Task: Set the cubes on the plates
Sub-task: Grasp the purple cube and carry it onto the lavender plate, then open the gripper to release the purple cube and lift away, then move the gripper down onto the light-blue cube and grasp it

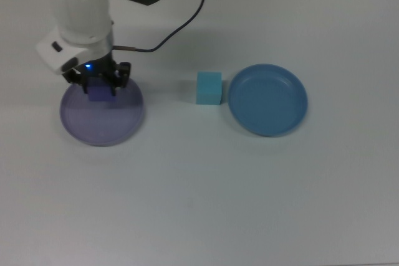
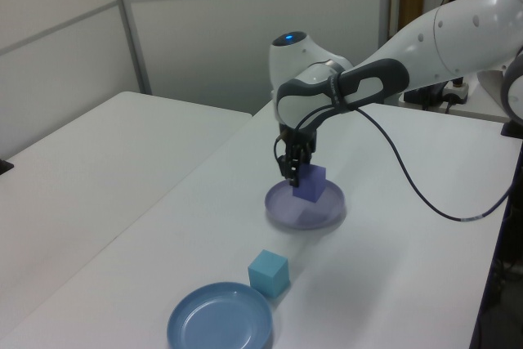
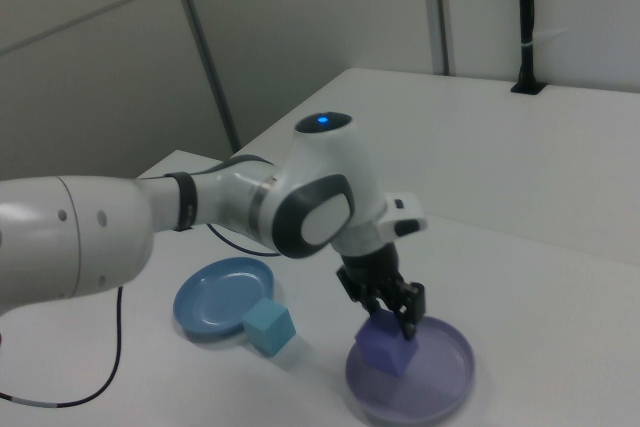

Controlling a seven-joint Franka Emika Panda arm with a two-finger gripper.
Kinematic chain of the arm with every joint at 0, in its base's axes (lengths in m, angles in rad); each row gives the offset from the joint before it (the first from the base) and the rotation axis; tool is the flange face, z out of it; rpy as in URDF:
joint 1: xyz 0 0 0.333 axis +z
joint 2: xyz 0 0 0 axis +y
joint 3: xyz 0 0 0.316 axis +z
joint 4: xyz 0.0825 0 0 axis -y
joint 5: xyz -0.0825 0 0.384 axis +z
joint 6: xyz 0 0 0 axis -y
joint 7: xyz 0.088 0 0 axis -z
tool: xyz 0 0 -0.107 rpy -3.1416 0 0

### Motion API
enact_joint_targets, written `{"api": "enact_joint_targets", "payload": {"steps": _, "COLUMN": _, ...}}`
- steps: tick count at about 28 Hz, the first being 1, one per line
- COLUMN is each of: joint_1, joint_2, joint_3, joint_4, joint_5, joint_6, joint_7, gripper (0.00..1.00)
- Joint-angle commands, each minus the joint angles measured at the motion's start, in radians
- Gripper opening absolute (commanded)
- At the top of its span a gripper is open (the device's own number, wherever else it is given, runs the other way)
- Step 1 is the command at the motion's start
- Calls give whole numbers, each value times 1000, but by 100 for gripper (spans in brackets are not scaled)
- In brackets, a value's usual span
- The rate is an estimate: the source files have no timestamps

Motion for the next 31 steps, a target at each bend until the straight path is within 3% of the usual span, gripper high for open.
{"api": "enact_joint_targets", "payload": {"steps": 1, "joint_1": 6, "joint_2": 41, "joint_3": -4, "joint_4": 3, "joint_5": 22, "joint_6": 54, "joint_7": -12, "gripper": 66}}
{"api": "enact_joint_targets", "payload": {"steps": 3, "joint_1": 6, "joint_2": 39, "joint_3": -4, "joint_4": 1, "joint_5": 24, "joint_6": 52, "joint_7": -8, "gripper": 93}}
{"api": "enact_joint_targets", "payload": {"steps": 4, "joint_1": 6, "joint_2": 39, "joint_3": -3, "joint_4": 1, "joint_5": 24, "joint_6": 52, "joint_7": -5, "gripper": 100}}
{"api": "enact_joint_targets", "payload": {"steps": 7, "joint_1": 9, "joint_2": 32, "joint_3": 5, "joint_4": 3, "joint_5": 37, "joint_6": 49, "joint_7": 1, "gripper": 100}}
{"api": "enact_joint_targets", "payload": {"steps": 12, "joint_1": 14, "joint_2": 9, "joint_3": 10, "joint_4": 4, "joint_5": 102, "joint_6": 42, "joint_7": 2, "gripper": 100}}
{"api": "enact_joint_targets", "payload": {"steps": 20, "joint_1": 98, "joint_2": -11, "joint_3": 30, "joint_4": 1, "joint_5": 108, "joint_6": -38, "joint_7": 16, "gripper": 100}}
{"api": "enact_joint_targets", "payload": {"steps": 31, "joint_1": 159, "joint_2": -8, "joint_3": 137, "joint_4": -34, "joint_5": 99, "joint_6": -47, "joint_7": 126, "gripper": 100}}
